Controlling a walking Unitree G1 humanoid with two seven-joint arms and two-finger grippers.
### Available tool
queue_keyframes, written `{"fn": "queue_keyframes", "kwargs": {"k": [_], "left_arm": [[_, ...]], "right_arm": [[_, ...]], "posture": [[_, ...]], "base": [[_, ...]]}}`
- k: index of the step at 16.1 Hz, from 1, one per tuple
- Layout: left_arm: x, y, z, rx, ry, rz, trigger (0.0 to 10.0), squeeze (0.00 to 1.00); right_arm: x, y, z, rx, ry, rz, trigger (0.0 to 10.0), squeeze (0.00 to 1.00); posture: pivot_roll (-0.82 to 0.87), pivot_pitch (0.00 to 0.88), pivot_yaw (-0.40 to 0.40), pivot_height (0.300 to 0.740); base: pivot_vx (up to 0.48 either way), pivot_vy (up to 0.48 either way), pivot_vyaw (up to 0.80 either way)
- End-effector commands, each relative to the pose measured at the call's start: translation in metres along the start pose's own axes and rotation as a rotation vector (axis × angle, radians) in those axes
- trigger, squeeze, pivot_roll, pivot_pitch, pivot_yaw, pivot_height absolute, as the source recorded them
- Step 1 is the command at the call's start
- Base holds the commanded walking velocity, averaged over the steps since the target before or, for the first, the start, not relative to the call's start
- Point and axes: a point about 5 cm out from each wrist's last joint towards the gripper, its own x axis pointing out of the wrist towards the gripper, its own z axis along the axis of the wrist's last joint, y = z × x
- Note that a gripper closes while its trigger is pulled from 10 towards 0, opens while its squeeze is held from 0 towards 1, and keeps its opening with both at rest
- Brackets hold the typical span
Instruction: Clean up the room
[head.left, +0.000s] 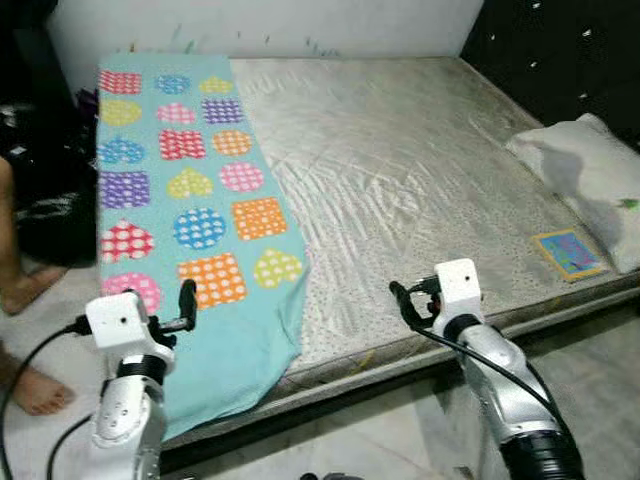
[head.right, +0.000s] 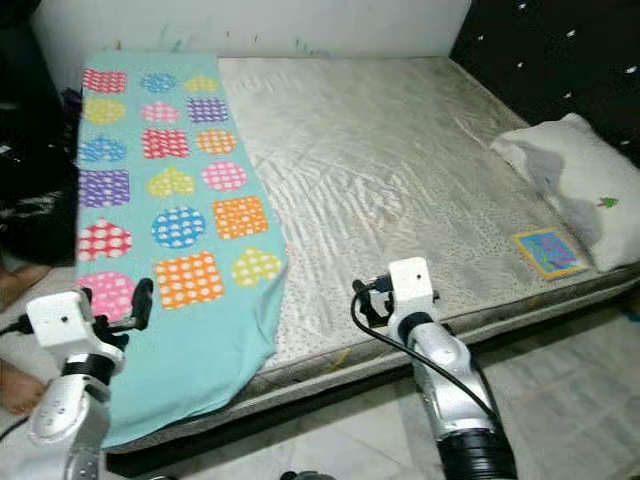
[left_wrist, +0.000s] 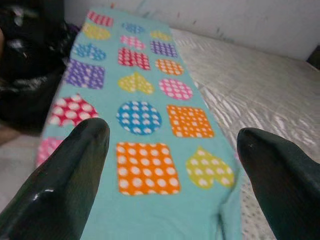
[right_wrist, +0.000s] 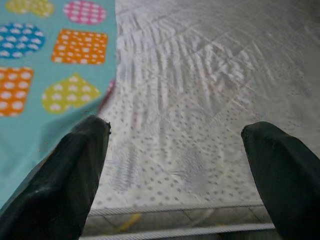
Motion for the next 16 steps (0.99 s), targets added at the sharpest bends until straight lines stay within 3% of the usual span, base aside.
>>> {"fn": "queue_keyframes", "kwargs": {"k": [1, 3, 5, 10, 14, 16], "left_arm": [[0.003, -0.005, 0.0, -0.014, -0.011, 0.005, 10.0, 0.0], [0.008, -0.005, 0.0, -0.016, -0.017, 0.005, 10.0, 0.0], [0.023, -0.015, 0.003, -0.001, -0.015, -0.07, 10.0, 0.0], [0.046, -0.027, 0.011, 0.022, -0.015, -0.174, 10.0, 0.0], [0.044, -0.031, 0.007, 0.023, 0.001, -0.206, 10.0, 0.0], [0.041, -0.031, 0.006, 0.017, 0.003, -0.204, 10.0, 0.0]], "right_arm": [[0.0, -0.007, 0.005, -0.009, -0.021, -0.012, 10.0, 0.0], [0.004, -0.002, 0.014, 0.01, -0.071, -0.016, 10.0, 0.0], [0.004, -0.001, 0.02, 0.04, -0.118, -0.064, 10.0, 0.0], [-0.005, -0.004, 0.009, 0.092, -0.146, -0.16, 10.0, 0.0], [-0.006, -0.009, 0.007, 0.112, -0.154, -0.208, 10.0, 0.0], [-0.009, -0.011, 0.005, 0.11, -0.147, -0.216, 10.0, 0.0]], "posture": [[-0.1, 0.097, -0.189, 0.74], [-0.11, 0.069, -0.148, 0.74], [-0.13, 0.055, -0.083, 0.74], [-0.15, 0.045, 0.041, 0.74], [-0.14, 0.059, 0.06, 0.74], [-0.13, 0.07, 0.042, 0.74]], "base": [[0.0, 0.0, 0.0], [0.0, 0.0, 0.0], [0.0, 0.0, 0.0], [0.0, 0.0, 0.0], [0.0, 0.0, 0.0], [0.0, 0.0, -0.8]]}}
